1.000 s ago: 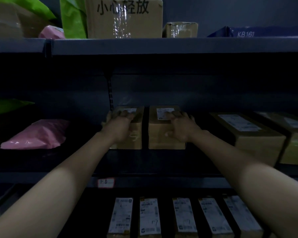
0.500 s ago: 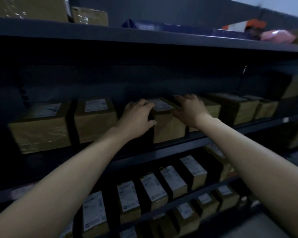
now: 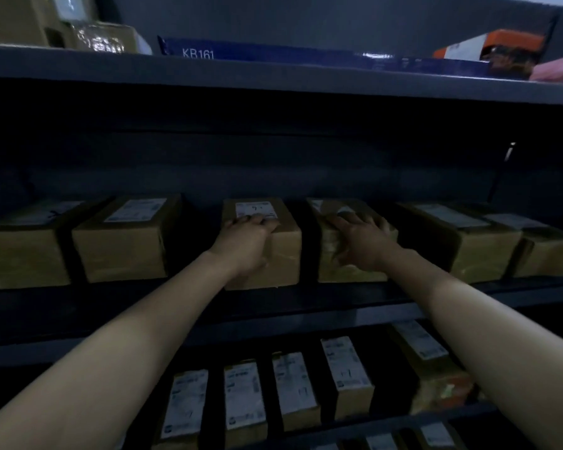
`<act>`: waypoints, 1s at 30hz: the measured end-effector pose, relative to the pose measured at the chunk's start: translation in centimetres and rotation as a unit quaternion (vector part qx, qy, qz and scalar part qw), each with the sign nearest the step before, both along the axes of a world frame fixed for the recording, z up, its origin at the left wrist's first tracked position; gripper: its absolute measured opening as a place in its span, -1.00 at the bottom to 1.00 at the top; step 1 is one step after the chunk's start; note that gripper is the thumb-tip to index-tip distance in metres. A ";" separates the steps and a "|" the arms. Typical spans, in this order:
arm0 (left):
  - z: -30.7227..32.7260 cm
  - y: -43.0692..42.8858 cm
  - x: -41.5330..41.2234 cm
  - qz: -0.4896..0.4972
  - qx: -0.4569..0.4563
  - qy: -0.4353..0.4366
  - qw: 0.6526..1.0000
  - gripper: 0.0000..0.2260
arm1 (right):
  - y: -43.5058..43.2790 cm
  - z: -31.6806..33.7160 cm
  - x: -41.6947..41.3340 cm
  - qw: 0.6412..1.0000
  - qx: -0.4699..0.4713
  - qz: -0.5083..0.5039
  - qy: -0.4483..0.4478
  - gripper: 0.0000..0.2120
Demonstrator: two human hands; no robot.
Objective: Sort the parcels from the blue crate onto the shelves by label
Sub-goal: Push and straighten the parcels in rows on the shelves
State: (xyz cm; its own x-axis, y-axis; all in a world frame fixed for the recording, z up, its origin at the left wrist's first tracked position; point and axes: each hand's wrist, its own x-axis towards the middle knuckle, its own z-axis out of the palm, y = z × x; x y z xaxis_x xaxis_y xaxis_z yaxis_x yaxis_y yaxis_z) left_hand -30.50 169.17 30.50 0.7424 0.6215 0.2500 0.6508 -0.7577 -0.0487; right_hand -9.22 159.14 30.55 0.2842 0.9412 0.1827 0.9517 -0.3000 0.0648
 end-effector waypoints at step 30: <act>1.0 0.8 3.8 0.035 0.003 -0.064 0.997 -0.25 | 1.9 -0.2 2.4 0.993 0.096 0.059 -0.024 -0.30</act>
State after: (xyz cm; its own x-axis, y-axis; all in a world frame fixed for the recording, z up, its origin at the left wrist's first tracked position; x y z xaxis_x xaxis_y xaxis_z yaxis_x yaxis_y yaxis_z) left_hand -26.70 169.99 31.52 0.6585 0.6691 0.3445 0.7037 -0.7098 0.0335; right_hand -6.80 161.04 30.39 0.1607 0.9137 0.3732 0.9783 -0.1977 0.0627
